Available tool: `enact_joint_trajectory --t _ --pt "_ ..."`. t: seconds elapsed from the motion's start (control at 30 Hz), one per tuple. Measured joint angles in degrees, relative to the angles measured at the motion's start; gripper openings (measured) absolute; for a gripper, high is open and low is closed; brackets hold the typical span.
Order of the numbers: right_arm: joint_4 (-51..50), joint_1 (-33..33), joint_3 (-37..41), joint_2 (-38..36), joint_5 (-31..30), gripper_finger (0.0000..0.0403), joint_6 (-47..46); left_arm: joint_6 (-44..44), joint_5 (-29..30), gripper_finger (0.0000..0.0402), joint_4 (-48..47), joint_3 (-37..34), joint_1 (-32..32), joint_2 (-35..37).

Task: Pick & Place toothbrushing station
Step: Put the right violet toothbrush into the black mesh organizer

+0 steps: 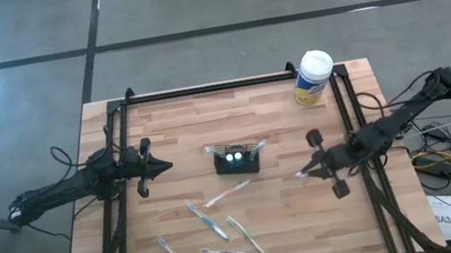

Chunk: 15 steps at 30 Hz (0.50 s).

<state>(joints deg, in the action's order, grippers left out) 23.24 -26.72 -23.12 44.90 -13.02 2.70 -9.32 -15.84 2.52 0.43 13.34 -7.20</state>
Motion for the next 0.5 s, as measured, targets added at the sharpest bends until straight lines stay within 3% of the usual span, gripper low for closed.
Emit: enact_joint_trajectory --t 0.2,0.5 --pt "6.33 0.00 9.19 -7.26 -0.17 0.0011 0.31 -0.07 0.09 0.0009 0.00 -0.02 0.00 -0.01" --pt "7.75 0.00 15.24 -12.68 -2.51 0.0011 -0.92 -0.11 0.31 0.0014 0.25 -0.07 0.00 -0.02"
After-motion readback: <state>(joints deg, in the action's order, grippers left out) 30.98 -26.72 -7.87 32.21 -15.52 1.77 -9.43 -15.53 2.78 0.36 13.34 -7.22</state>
